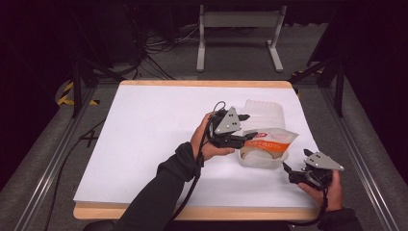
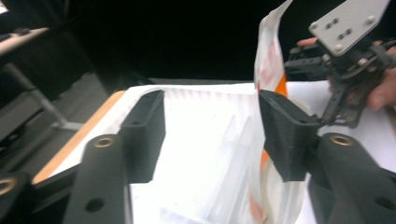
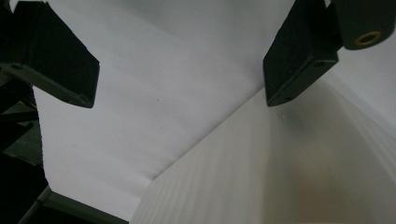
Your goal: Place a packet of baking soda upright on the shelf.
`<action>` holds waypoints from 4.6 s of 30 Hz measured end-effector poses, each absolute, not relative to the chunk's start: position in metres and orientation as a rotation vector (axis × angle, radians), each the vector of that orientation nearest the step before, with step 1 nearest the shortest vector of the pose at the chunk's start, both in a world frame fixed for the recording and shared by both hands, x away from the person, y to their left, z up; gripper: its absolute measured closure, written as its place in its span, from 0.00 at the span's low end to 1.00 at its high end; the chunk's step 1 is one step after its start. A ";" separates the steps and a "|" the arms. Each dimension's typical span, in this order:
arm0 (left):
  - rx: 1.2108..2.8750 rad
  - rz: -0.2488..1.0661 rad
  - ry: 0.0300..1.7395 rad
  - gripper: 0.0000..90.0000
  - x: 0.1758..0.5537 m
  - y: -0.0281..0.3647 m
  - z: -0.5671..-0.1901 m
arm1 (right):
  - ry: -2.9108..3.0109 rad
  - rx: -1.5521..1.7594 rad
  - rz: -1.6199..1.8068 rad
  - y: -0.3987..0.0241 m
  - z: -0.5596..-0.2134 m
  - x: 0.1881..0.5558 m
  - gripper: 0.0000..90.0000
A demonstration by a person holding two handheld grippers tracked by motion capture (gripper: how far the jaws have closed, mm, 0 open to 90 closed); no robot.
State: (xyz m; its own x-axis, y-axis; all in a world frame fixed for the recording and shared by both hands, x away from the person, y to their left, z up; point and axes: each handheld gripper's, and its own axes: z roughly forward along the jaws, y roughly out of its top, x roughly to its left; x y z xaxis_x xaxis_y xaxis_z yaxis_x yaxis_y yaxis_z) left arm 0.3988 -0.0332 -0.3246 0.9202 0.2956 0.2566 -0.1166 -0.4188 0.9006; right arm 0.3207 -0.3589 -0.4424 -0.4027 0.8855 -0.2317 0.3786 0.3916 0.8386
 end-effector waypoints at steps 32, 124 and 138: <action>2.093 0.605 0.304 0.19 0.376 0.071 -0.357 | 1.975 1.019 0.944 -0.354 -0.429 0.312 0.13; 2.038 0.573 0.804 0.10 0.345 0.281 -0.446 | 1.987 1.025 0.935 -0.357 -0.434 0.313 0.13; 2.027 0.568 0.806 0.09 0.345 0.278 -0.447 | 1.995 1.030 0.928 -0.357 -0.436 0.314 0.13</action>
State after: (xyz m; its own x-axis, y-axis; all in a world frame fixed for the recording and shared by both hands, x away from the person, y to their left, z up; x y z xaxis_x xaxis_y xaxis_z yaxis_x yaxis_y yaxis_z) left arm 0.3452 0.2782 -0.4473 0.6878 0.7200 0.0921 0.3297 -0.4229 0.8441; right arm 0.3136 -0.3566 -0.4365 -0.4412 0.8612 -0.2523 0.3617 0.4280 0.8283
